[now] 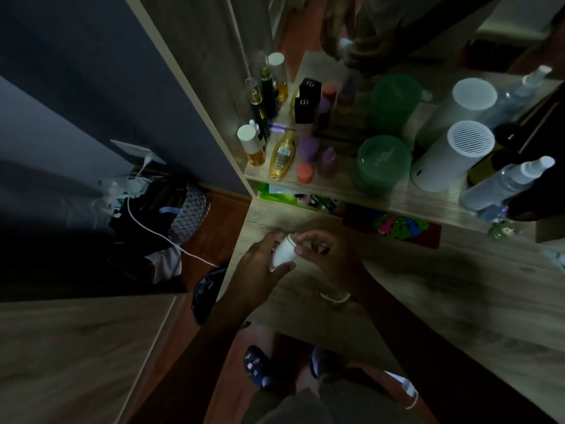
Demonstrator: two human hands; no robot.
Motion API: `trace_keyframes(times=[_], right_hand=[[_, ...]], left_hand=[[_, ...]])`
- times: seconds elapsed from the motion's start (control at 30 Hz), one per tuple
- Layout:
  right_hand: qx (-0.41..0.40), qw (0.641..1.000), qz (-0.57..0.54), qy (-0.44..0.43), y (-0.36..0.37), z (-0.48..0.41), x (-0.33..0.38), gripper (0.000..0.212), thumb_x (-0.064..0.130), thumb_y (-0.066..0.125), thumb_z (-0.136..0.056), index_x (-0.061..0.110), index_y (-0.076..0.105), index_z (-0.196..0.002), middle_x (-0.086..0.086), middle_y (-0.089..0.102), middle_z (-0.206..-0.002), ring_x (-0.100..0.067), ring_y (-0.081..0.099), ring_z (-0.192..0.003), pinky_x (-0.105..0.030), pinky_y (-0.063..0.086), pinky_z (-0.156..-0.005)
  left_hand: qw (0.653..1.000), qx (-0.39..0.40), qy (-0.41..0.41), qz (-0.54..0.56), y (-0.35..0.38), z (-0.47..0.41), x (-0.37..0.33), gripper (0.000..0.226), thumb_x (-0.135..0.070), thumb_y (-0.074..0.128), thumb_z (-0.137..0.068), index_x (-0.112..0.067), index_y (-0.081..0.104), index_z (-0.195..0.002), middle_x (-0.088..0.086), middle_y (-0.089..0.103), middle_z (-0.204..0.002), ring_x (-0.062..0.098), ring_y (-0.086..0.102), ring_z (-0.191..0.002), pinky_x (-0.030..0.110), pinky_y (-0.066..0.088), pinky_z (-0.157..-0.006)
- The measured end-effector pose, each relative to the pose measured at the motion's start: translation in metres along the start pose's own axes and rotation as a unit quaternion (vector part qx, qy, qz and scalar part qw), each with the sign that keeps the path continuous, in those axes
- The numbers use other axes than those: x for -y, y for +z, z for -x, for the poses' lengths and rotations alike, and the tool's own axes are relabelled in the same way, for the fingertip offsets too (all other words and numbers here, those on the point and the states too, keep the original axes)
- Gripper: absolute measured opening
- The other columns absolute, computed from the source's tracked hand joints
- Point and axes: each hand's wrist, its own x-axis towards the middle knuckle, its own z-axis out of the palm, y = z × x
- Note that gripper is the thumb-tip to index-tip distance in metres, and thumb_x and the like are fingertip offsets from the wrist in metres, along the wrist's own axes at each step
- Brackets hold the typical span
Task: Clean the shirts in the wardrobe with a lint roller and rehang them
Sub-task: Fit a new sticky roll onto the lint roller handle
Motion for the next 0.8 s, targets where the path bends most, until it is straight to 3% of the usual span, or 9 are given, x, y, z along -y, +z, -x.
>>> trace_keyframes(times=[0.1, 0.23, 0.33, 0.4, 0.47, 0.57, 0.67, 0.7, 0.8], right_hand=[[-0.015, 1.0, 0.006, 0.004, 0.003, 0.002, -0.002, 0.018, 0.025, 0.075, -0.084, 0.022, 0.074, -0.102, 0.016, 0.071, -0.105, 0.005, 0.062, -0.096, -0.005, 0.045, -0.071], [0.01, 0.999, 0.027, -0.029, 0.0, 0.005, -0.008, 0.027, 0.016, 0.074, -0.086, 0.016, 0.072, -0.113, 0.024, 0.064, -0.109, 0.011, 0.059, -0.105, -0.012, 0.05, -0.083], [0.039, 0.999, 0.026, -0.011, -0.001, 0.005, -0.01, 0.03, 0.011, 0.071, -0.088, 0.019, 0.068, -0.117, 0.024, 0.062, -0.112, 0.009, 0.059, -0.105, -0.007, 0.047, -0.081], [0.045, 0.999, 0.028, 0.008, -0.001, 0.005, -0.011, 0.029, 0.005, 0.069, -0.089, 0.017, 0.066, -0.115, 0.024, 0.058, -0.105, 0.017, 0.057, -0.098, -0.001, 0.043, -0.078], [0.042, 0.998, 0.042, 0.012, -0.002, 0.003, -0.014, 0.029, 0.005, 0.066, -0.091, 0.019, 0.065, -0.117, 0.022, 0.059, -0.105, 0.013, 0.059, -0.095, -0.004, 0.045, -0.079], [0.011, 0.996, 0.062, 0.07, -0.007, -0.005, -0.023, 0.025, 0.017, 0.059, -0.097, 0.015, 0.065, -0.121, 0.003, 0.064, -0.113, -0.013, 0.063, -0.101, -0.019, 0.049, -0.08], [-0.037, 0.979, 0.16, 0.118, -0.013, -0.016, -0.039, 0.027, 0.027, 0.054, -0.099, 0.014, 0.065, -0.12, -0.005, 0.066, -0.119, -0.02, 0.061, -0.109, -0.025, 0.044, -0.087], [-0.046, 0.972, 0.191, 0.128, -0.015, -0.019, -0.043, 0.033, 0.036, 0.05, -0.099, 0.014, 0.066, -0.119, -0.006, 0.067, -0.119, -0.022, 0.061, -0.11, -0.026, 0.043, -0.09], [-0.034, 0.96, 0.248, 0.125, -0.015, -0.028, -0.069, 0.079, 0.071, 0.019, -0.087, 0.015, 0.066, -0.119, -0.007, 0.069, -0.118, -0.026, 0.063, -0.11, -0.031, 0.045, -0.096]], left_hand=[[1.0, 0.007, 0.003, 0.008, 0.001, -0.003, -0.003, 0.07, -0.035, 0.078, -0.082, -0.023, 0.044, -0.142, 0.003, 0.066, -0.126, 0.018, 0.062, -0.109, 0.037, 0.053, -0.087], [1.0, 0.027, 0.009, 0.012, 0.0, -0.006, -0.001, 0.069, -0.037, 0.073, -0.087, -0.03, 0.038, -0.146, 0.0, 0.064, -0.129, 0.016, 0.061, -0.11, 0.038, 0.055, -0.087], [0.998, 0.033, 0.045, -0.011, 0.001, -0.004, 0.003, 0.064, -0.038, 0.066, -0.093, -0.02, 0.04, -0.149, 0.003, 0.059, -0.14, 0.019, 0.058, -0.121, 0.036, 0.051, -0.096], [0.998, 0.031, 0.052, -0.022, 0.002, -0.003, 0.004, 0.061, -0.038, 0.064, -0.095, -0.015, 0.043, -0.148, 0.007, 0.058, -0.14, 0.021, 0.058, -0.122, 0.029, 0.046, -0.096], [0.999, 0.033, 0.037, -0.013, 0.004, -0.003, 0.005, 0.062, -0.042, 0.063, -0.095, -0.016, 0.043, -0.148, 0.007, 0.06, -0.137, 0.02, 0.059, -0.119, 0.029, 0.047, -0.094], [0.998, 0.031, -0.021, 0.042, 0.007, -0.008, 0.005, 0.064, -0.046, 0.064, -0.093, -0.021, 0.041, -0.147, 0.002, 0.066, -0.125, 0.014, 0.066, -0.103, 0.029, 0.057, -0.078], [0.992, 0.011, -0.063, 0.109, 0.008, -0.013, 0.002, 0.055, -0.038, 0.068, -0.092, -0.022, 0.044, -0.14, 0.002, 0.068, -0.111, 0.01, 0.068, -0.087, 0.021, 0.056, -0.062], [0.988, 0.004, -0.079, 0.131, 0.008, -0.015, 0.001, 0.052, -0.037, 0.069, -0.092, -0.024, 0.045, -0.137, 0.002, 0.067, -0.11, 0.012, 0.068, -0.087, 0.025, 0.058, -0.062], [0.966, -0.011, -0.138, 0.219, 0.009, -0.019, 0.0, 0.042, -0.038, 0.071, -0.089, -0.036, 0.049, -0.125, 0.004, 0.067, -0.11, 0.02, 0.068, -0.096, 0.041, 0.061, -0.068]])
